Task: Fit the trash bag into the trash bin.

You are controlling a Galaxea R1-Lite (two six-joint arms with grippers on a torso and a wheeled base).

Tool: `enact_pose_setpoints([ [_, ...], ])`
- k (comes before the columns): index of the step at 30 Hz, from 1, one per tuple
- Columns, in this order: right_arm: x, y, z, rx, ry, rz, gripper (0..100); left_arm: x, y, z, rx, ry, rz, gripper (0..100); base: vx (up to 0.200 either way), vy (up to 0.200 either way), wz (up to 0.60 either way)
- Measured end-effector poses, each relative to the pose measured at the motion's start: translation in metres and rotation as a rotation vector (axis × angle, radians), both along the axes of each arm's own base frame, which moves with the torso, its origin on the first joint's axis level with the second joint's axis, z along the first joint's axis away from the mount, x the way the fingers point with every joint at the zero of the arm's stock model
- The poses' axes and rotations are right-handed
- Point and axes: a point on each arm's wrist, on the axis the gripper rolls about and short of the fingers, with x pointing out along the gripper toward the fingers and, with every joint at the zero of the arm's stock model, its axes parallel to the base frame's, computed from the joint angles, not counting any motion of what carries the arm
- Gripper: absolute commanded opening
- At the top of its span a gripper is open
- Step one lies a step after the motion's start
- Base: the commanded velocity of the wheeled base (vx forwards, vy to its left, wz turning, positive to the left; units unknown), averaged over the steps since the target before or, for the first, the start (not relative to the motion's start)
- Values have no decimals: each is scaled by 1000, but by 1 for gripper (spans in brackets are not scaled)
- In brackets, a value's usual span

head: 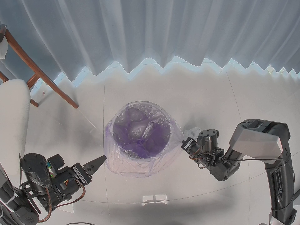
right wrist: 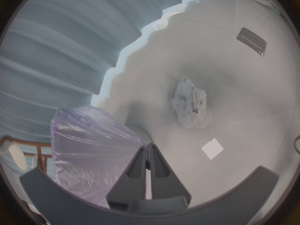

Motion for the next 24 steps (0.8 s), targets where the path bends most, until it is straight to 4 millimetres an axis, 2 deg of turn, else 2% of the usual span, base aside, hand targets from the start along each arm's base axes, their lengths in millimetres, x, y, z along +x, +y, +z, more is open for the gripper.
enact_pose_setpoints([
  [4, 7, 3, -10, -71, -13, 29, 0, 0, 0, 0, -4, 2, 1, 100, 0, 0, 0],
  [5, 8, 4, -15, -99, -11, 40, 100, 0, 0, 0, -5, 3, 1, 100, 0, 0, 0],
  [10, 11, 6, -23, -112, -6, 45, 100, 0, 0, 0, -5, -2, 12, 100, 0, 0, 0],
  [15, 4, 5, -9, -63, -4, 27, 100, 0, 0, 1, -3, -7, 13, 100, 0, 0, 0],
  [18, -11, 0, 6, -24, 21, 14, 100, 1, 1, 1, 6, -11, 14, 100, 0, 0, 0],
  [24, -58, -21, 43, 57, 81, -21, 100, 12, 9, -5, 99, -25, 2, 100, 0, 0, 0],
])
